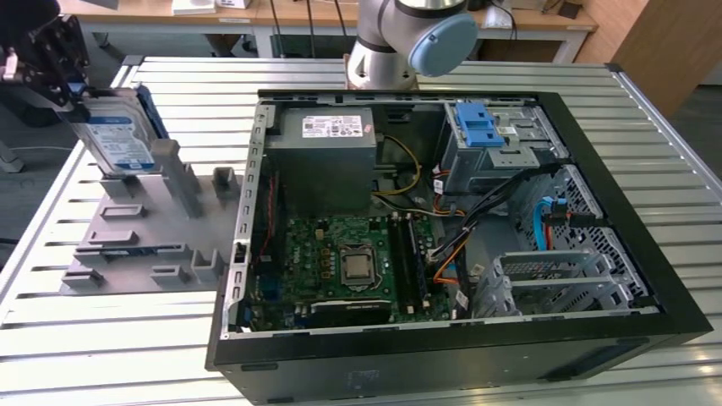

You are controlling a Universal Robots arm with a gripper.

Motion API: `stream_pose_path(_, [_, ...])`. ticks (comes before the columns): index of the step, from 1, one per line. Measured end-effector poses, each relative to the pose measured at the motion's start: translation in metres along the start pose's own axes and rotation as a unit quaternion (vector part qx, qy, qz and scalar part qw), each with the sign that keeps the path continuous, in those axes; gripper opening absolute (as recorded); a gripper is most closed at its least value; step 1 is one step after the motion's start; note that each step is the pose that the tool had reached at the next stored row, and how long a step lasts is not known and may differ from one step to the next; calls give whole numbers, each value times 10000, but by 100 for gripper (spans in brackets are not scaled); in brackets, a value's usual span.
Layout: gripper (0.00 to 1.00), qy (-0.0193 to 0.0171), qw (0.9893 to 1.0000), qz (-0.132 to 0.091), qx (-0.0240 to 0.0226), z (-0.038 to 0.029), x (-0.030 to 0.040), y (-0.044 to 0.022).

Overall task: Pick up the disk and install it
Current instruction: 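Pick up the disk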

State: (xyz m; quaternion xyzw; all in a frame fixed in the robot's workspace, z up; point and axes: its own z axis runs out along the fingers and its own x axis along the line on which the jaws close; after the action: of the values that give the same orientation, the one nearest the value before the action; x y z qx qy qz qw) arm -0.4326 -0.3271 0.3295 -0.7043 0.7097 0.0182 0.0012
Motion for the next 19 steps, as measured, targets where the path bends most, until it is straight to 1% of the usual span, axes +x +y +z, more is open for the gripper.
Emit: stream_pose_path(19, [36, 0, 10000, 0, -1, -99, -3, 2])
